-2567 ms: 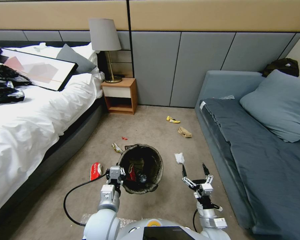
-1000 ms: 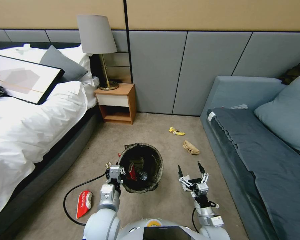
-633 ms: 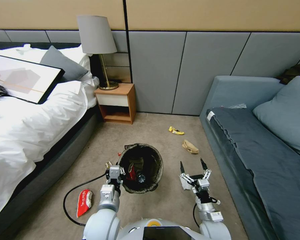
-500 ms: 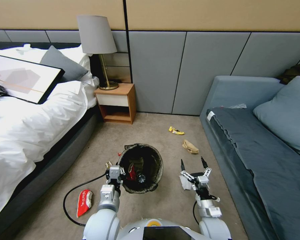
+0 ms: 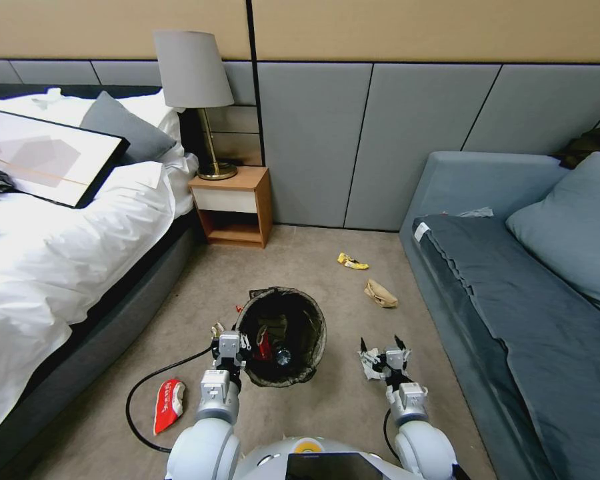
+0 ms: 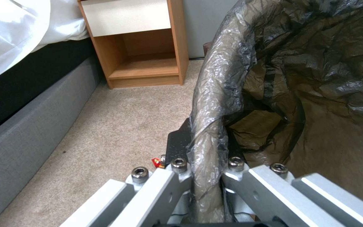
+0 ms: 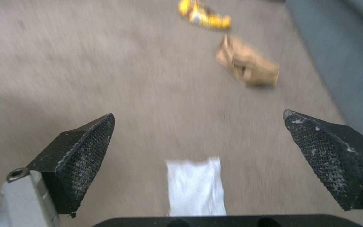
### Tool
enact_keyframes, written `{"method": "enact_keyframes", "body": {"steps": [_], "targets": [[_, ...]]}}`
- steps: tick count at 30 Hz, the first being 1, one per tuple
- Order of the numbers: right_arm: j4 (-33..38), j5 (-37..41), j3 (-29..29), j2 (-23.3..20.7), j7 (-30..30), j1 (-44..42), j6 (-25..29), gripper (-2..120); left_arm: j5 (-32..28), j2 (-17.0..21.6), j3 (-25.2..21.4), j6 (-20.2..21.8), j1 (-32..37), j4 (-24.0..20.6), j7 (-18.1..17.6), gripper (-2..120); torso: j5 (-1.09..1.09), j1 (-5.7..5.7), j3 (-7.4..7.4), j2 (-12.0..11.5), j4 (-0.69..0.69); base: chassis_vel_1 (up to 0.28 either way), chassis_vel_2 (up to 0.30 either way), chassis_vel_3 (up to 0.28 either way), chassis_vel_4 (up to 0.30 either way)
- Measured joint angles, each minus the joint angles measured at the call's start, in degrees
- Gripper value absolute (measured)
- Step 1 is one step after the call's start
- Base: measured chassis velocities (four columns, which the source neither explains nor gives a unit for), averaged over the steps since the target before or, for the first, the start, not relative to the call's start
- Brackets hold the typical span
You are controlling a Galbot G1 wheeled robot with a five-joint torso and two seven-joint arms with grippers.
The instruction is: Pick up the trash bin, then pick up the garbage from the floor and place it into the trash bin.
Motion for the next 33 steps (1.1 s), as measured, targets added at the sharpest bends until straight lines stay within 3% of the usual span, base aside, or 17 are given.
{"method": "enact_keyframes", "body": {"steps": [16,22,33], "targets": [[-14.31,3.36,-0.92,-1.01,-3.88,7.58,-3.25,100,0.09,-0.05,-0.11,-0.09,0.05,0.15,0.06,0,0.00,0.00,0.00,0.00,0.01,0.000,0.000,0.000,0.000],[-23.66,3.37,-1.25,-0.41,-4.84,11.91,-0.41,100,0.25,-0.10,-0.13,-0.09,0.15,0.17,0.07,0,0.00,0.00,0.00,0.00,0.00,0.000,0.000,0.000,0.000],[-29.98,3.55,-1.20,0.21,-5.88,15.45,1.94,100,0.37,-0.19,-0.50,-0.09,0.37,0.15,0.04,0,0.00,0.00,0.00,0.00,0.00,0.000,0.000,0.000,0.000]]}}
